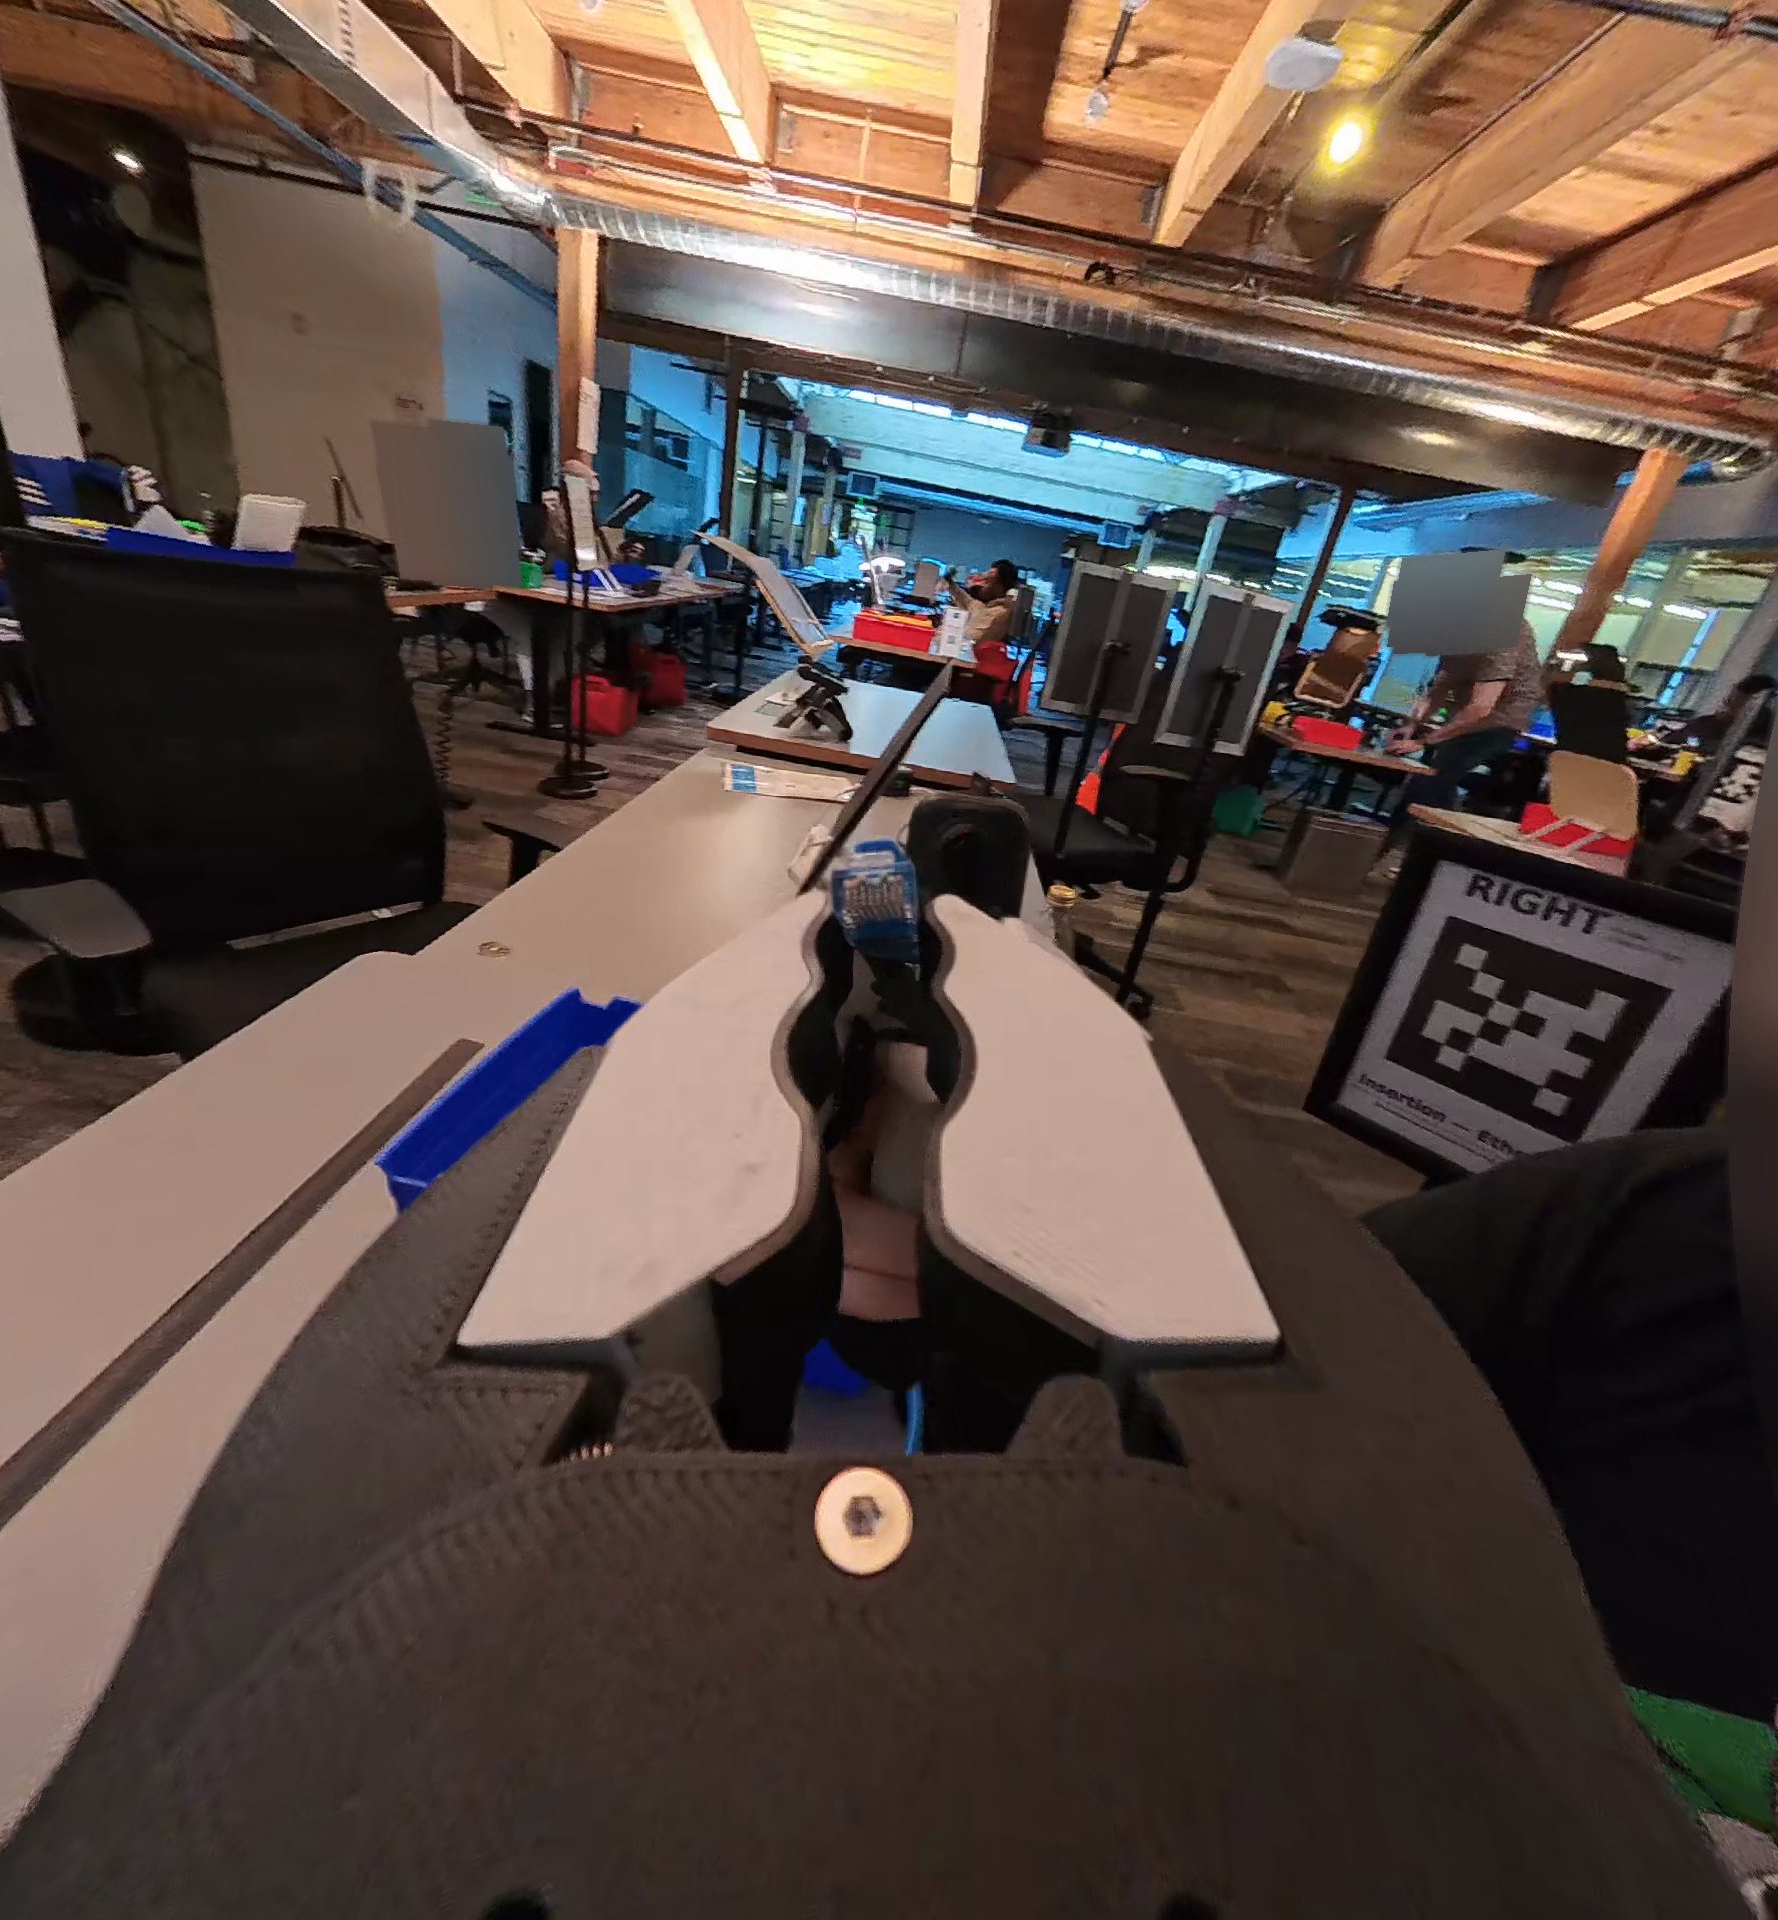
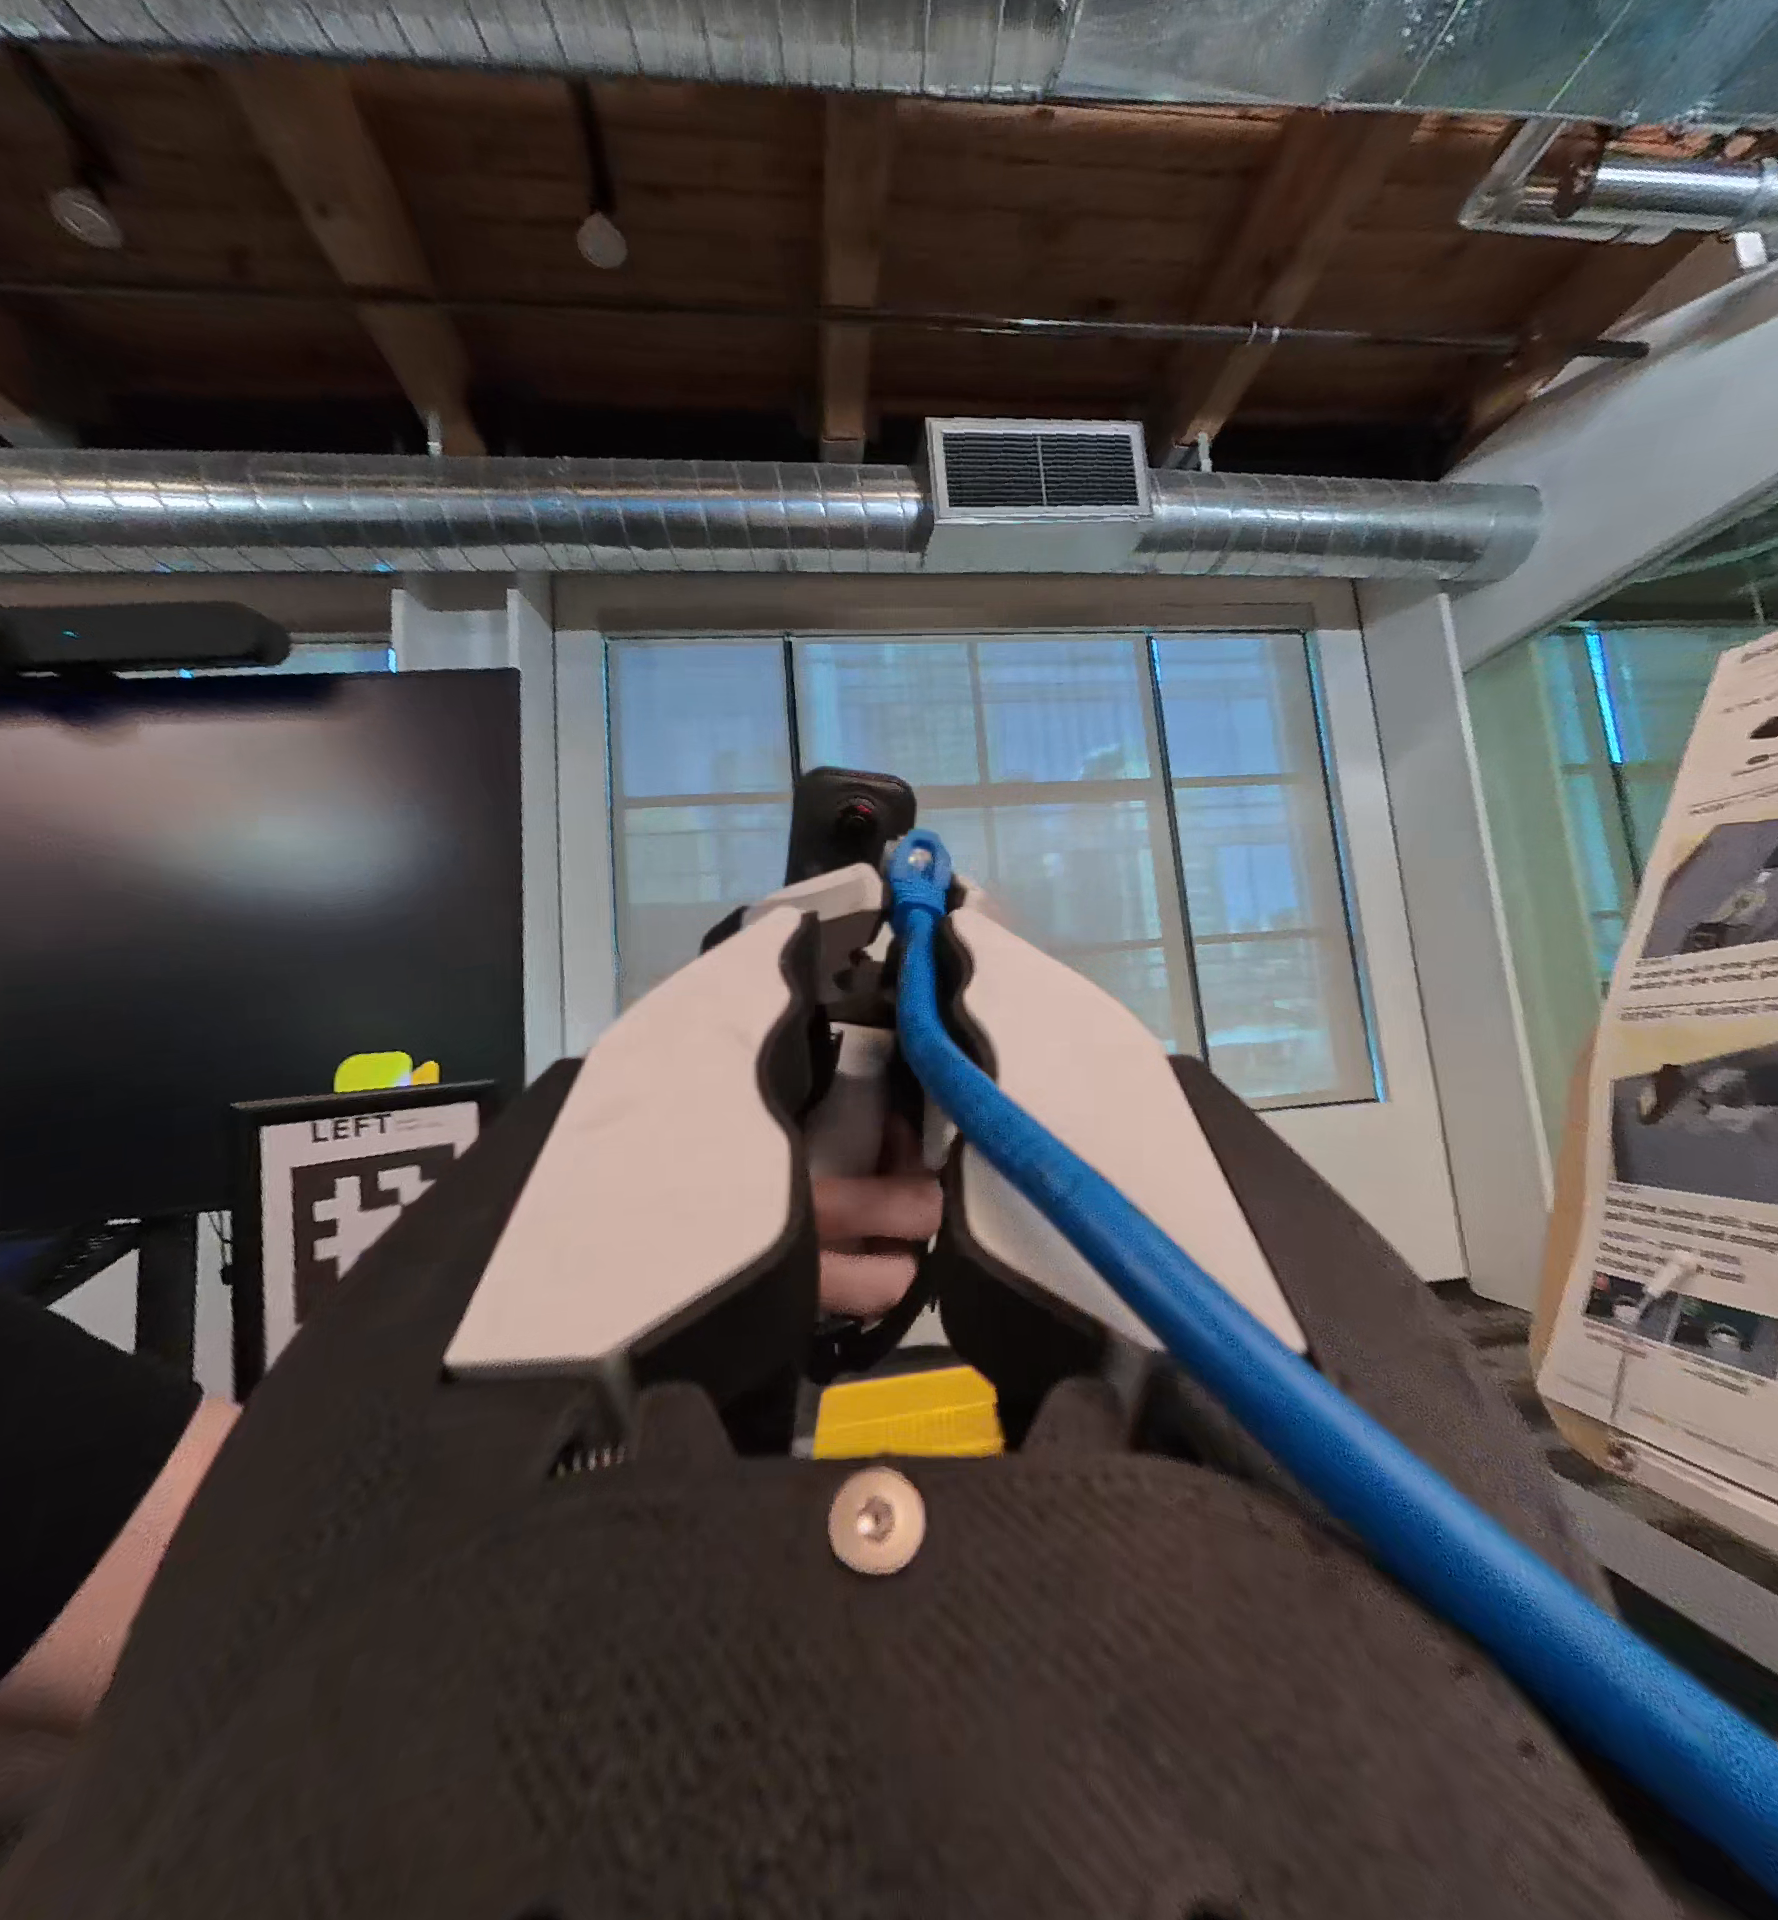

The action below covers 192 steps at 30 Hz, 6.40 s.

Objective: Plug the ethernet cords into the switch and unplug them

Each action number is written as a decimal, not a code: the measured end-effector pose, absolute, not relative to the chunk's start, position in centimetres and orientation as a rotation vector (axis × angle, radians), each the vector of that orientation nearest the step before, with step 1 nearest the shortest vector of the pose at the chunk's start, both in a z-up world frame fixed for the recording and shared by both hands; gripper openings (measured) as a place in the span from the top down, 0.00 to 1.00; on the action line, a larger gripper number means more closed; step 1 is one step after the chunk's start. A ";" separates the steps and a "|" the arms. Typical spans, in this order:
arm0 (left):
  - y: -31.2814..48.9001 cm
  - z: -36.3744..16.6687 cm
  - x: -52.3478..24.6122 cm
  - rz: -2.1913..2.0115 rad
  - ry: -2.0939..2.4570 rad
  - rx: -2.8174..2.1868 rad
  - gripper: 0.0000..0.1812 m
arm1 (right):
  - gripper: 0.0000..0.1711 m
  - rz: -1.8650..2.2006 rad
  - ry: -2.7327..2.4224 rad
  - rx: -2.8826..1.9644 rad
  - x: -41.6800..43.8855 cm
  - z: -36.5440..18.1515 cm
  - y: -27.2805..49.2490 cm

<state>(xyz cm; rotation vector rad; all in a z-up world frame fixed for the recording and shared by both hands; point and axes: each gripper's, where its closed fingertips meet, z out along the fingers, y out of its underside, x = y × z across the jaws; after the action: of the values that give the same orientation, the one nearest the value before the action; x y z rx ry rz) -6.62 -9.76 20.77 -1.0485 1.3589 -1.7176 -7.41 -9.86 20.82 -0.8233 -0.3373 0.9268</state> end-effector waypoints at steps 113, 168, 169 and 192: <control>-6.5 15.5 -12.5 -0.153 1.265 -0.569 0.85 | 0.96 0.311 -0.643 -1.311 -8.0 17.9 -10.1; -7.1 13.1 -8.4 -0.677 1.204 -0.811 0.84 | 0.97 0.394 -0.467 -1.462 -10.6 9.4 -1.4; -6.7 13.2 -8.7 -0.603 1.198 -0.794 0.83 | 0.97 0.379 -0.453 -1.475 -10.0 9.1 -1.0; 0.0 11.6 -12.4 0.237 1.280 -0.561 0.84 | 0.96 0.071 -0.749 -1.271 -9.8 14.2 -5.8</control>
<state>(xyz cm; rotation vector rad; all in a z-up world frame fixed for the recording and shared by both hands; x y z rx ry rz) -12.45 0.03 11.65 -0.5614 1.2797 0.2372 -9.75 -5.81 14.20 -1.2711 -0.7490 0.0708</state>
